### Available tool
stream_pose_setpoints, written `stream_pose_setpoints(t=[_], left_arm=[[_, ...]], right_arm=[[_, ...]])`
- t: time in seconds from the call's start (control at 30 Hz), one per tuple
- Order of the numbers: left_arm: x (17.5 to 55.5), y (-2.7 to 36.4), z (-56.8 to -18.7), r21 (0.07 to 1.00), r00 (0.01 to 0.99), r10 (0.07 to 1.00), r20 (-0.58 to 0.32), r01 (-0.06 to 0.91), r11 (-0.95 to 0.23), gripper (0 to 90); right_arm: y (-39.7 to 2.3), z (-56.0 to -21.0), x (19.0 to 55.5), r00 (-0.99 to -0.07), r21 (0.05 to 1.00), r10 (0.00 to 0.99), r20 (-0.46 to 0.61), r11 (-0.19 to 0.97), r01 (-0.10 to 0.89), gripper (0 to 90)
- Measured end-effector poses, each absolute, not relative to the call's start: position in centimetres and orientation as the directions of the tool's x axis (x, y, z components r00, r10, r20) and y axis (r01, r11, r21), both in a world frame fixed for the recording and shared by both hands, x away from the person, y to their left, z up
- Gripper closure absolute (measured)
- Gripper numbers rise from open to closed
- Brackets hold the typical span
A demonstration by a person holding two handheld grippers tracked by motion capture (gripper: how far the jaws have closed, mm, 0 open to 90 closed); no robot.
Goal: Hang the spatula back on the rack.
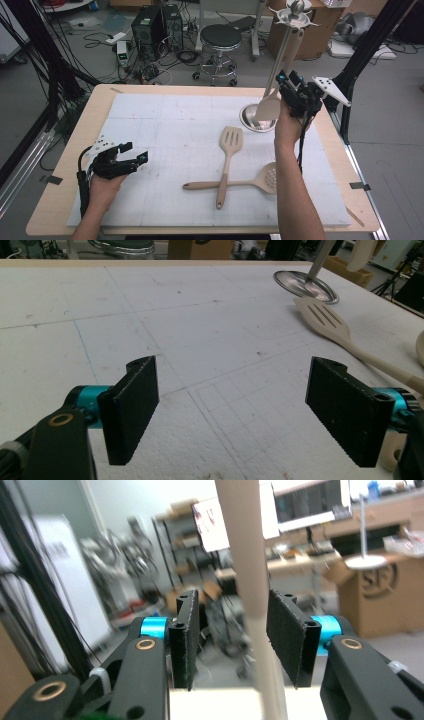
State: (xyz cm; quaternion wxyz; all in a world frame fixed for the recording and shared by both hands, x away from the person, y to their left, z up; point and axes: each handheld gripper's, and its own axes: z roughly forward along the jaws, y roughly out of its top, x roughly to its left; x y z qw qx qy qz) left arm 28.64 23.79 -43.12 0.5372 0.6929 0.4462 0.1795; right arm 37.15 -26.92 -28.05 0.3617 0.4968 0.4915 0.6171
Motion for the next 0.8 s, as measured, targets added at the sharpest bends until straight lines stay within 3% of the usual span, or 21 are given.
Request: stream_pose_setpoints(t=[0.07,0.23,0.8], left_arm=[[28.6,23.8,-43.1,0.905,0.538,0.812,-0.229,0.425,-0.026,21.9],[28.6,23.8,-43.1,0.904,0.538,0.811,-0.230,0.426,-0.026,21.9],[28.6,23.8,-43.2,0.903,0.541,0.807,-0.238,0.429,-0.021,21.8]], right_arm=[[-27.4,-27.7,36.8,-0.277,0.956,0.920,0.277,-0.294,-0.020,57.9],[-28.5,-26.9,36.8,-0.333,0.926,0.883,0.330,-0.371,-0.066,63.4],[-29.9,-23.7,38.7,-0.317,0.917,0.889,0.329,-0.381,-0.118,67.5]])
